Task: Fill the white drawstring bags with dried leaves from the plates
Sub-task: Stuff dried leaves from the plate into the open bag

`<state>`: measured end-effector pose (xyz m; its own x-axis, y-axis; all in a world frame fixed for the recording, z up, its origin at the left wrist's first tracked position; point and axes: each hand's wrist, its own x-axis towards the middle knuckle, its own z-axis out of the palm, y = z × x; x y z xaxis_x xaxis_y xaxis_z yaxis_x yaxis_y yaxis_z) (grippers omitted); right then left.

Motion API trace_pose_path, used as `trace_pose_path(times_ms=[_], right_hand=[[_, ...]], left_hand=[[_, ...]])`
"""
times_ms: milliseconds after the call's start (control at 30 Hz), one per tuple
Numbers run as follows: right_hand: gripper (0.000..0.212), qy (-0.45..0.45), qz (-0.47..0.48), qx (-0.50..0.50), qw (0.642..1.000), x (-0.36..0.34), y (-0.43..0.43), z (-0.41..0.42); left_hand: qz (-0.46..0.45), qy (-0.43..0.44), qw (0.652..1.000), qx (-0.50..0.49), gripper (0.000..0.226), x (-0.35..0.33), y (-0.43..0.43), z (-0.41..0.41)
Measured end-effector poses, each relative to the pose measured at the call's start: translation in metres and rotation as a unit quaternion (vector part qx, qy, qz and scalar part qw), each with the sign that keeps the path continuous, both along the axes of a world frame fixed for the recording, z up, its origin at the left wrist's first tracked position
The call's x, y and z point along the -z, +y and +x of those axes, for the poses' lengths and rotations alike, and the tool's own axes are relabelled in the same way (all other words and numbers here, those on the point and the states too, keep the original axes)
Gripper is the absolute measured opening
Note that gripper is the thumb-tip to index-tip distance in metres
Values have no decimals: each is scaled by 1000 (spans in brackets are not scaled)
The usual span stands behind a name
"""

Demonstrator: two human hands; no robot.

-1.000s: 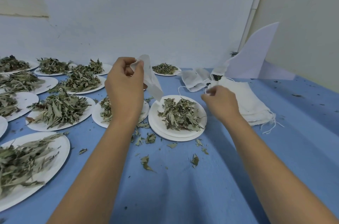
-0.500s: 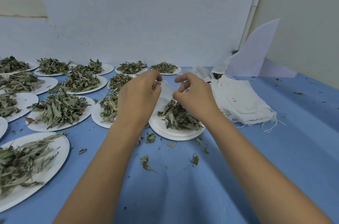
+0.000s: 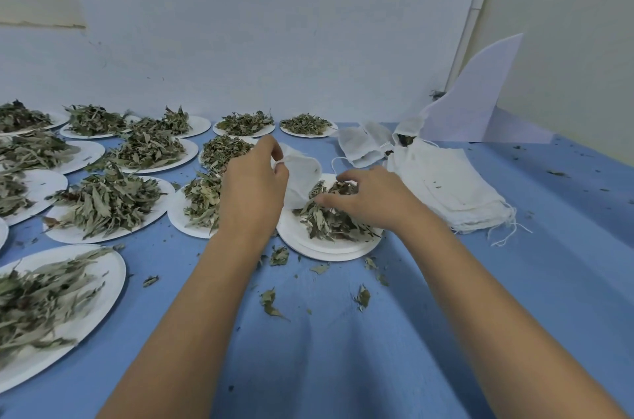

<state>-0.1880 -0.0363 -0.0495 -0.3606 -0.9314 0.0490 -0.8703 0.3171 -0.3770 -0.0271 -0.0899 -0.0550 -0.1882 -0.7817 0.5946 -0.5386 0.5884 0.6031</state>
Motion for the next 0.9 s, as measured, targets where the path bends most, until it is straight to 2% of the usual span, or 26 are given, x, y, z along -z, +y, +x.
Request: trace_pose_path(times_ms=[67, 233, 333, 400, 500, 667, 767, 900], right_hand=[[80, 24, 39, 1, 999, 4, 0, 7], [98, 82, 66, 21, 994, 6, 3, 17], [110, 76, 95, 37, 992, 5, 4, 16], [111, 63, 103, 34, 992, 7, 5, 18], [98, 48, 82, 31, 995, 11, 3, 23], [52, 8, -6, 21, 1000, 6, 0, 19], [45, -5, -46, 18, 999, 4, 0, 11], [45, -53, -88, 20, 995, 5, 0, 6]], left_hand=[[18, 30, 999, 5, 6, 2, 1, -3], [70, 132, 989, 14, 6, 4, 2, -7], [80, 169, 982, 21, 8, 4, 1, -7], [79, 180, 980, 20, 8, 4, 1, -6], [88, 197, 976, 12, 10, 3, 1, -7], [138, 228, 964, 8, 12, 1, -1, -7], [141, 238, 961, 0, 15, -1, 0, -6], [138, 234, 962, -29, 6, -2, 0, -6]])
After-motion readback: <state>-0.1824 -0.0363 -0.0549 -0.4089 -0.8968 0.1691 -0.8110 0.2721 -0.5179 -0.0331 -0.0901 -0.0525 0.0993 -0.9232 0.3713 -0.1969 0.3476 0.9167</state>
